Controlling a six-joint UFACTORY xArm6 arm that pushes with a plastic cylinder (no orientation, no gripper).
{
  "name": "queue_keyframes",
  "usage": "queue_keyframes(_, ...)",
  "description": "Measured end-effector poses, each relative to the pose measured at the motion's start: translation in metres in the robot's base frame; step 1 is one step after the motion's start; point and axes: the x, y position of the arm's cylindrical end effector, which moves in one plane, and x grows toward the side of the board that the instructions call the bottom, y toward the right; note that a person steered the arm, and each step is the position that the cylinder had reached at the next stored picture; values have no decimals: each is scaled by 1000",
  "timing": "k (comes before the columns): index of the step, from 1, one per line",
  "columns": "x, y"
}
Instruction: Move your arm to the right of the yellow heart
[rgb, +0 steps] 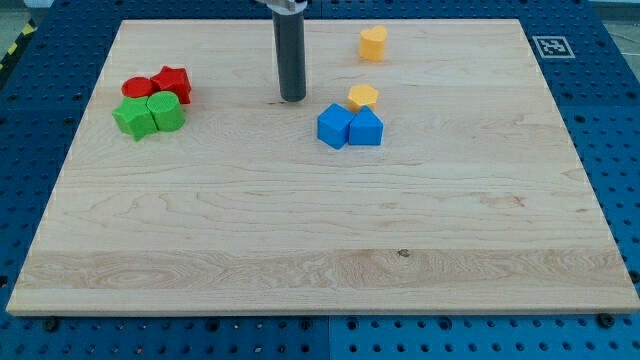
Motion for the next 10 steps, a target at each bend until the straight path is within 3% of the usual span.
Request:
queue_keyframes(2, -12, 1)
queue_keyframes(6, -31, 66)
queue_keyframes(10, -50, 210)
